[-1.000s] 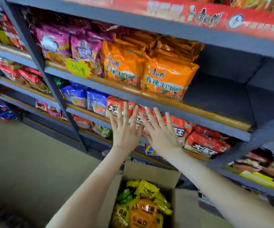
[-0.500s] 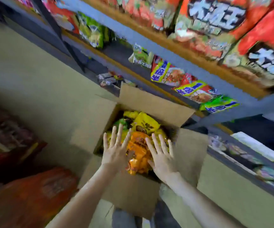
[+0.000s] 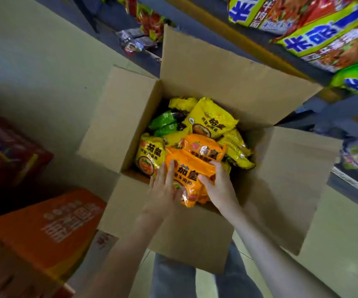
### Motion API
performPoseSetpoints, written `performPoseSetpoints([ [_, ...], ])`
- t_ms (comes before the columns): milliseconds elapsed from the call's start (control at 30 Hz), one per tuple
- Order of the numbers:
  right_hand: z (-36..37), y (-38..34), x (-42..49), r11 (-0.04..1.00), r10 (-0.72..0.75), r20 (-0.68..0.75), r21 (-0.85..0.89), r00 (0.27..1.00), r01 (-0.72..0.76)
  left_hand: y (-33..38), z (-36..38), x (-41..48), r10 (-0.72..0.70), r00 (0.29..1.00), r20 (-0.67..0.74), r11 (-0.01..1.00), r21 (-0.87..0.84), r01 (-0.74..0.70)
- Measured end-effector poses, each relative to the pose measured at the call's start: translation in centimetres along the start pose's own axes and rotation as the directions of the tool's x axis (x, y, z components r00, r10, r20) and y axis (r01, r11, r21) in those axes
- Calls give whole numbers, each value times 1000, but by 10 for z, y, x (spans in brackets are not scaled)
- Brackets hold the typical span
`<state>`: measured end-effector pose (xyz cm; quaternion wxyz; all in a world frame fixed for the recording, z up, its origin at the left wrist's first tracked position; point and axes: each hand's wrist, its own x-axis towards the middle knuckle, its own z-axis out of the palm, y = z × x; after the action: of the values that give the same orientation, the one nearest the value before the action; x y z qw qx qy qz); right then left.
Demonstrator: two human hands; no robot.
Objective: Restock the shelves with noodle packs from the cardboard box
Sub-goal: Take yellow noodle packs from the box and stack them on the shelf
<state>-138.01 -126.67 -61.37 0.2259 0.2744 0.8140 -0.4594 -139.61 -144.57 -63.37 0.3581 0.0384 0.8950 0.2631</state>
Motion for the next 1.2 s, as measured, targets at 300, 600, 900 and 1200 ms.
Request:
performPoseSetpoints([
  [300,-8,-5,-3,991,-37,5,127,999,36,11,-26,14,149,978,-145,988,71,-140],
  [600,-19,-24,4,840,68,-33,541,997,-40,17,-40,32,-213,968,135,792,-556,251],
  [900,-60,-55,-11,783,177,-112,618,978,-71,71,-72,6,-125,971,202,574,-784,237],
  [1200,-160,-145,-112,761,45,11,648,999,-41,178,-151,-97,-262,965,19,656,-730,192],
])
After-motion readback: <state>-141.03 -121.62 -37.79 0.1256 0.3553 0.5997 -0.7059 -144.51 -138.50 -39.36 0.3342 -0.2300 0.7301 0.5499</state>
